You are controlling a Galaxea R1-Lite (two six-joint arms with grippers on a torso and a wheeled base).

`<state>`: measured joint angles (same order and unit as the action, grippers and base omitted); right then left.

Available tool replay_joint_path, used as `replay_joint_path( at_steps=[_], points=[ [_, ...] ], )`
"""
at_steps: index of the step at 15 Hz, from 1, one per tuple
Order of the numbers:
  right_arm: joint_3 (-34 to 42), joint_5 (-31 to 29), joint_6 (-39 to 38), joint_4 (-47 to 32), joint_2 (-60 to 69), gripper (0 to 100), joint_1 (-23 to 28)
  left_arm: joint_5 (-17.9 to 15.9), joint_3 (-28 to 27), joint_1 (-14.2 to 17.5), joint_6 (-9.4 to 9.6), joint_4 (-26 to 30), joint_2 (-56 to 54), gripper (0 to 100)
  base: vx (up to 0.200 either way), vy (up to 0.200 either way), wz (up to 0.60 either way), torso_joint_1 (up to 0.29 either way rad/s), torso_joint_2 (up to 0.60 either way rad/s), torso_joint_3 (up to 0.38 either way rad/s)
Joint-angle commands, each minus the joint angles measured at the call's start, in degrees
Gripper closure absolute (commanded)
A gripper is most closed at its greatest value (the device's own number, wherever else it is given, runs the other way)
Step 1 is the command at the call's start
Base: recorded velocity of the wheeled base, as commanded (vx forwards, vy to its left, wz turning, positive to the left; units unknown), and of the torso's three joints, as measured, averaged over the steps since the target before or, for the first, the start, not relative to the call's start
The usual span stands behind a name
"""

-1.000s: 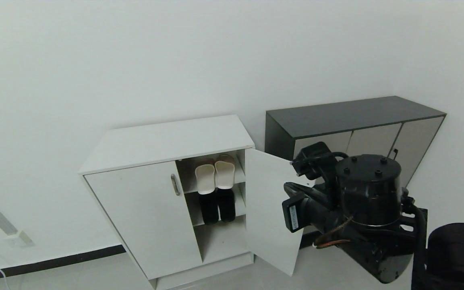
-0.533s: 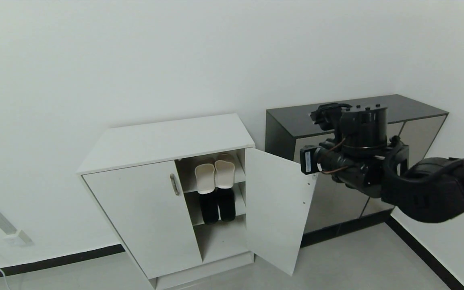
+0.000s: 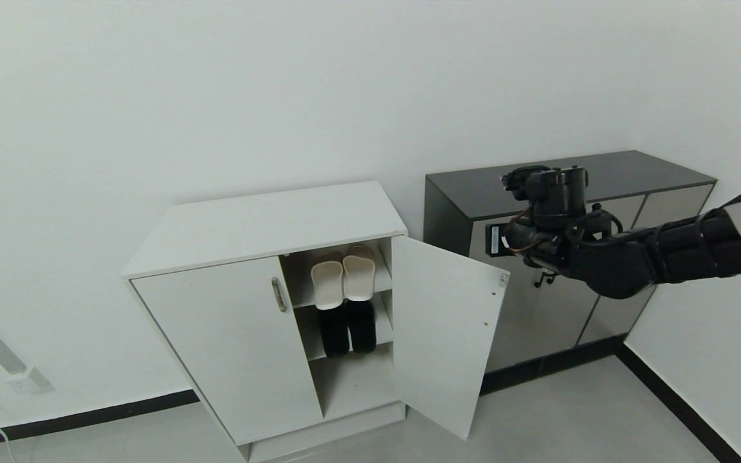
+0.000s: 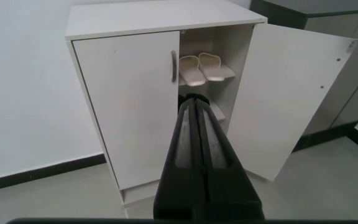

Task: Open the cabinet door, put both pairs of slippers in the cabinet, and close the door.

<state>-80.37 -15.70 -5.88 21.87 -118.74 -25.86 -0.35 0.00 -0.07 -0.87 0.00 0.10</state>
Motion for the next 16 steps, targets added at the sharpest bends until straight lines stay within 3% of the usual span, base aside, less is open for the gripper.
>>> replay_joint_path(
  at_steps=[1,16],
  points=[
    [-2.95,0.32,-0.01,0.1,-6.16,100,2.3,0.0,0.0,0.07,-0.01,0.0,-0.01,100,0.0,0.0,0.0,0.0,0.0,0.0],
    [-6.11,1.11,-1.33,0.19,-12.75,100,4.06,-0.09,0.0,-0.01,-0.01,0.0,-0.01,100,0.0,0.0,0.0,0.0,0.0,0.0]
  ],
)
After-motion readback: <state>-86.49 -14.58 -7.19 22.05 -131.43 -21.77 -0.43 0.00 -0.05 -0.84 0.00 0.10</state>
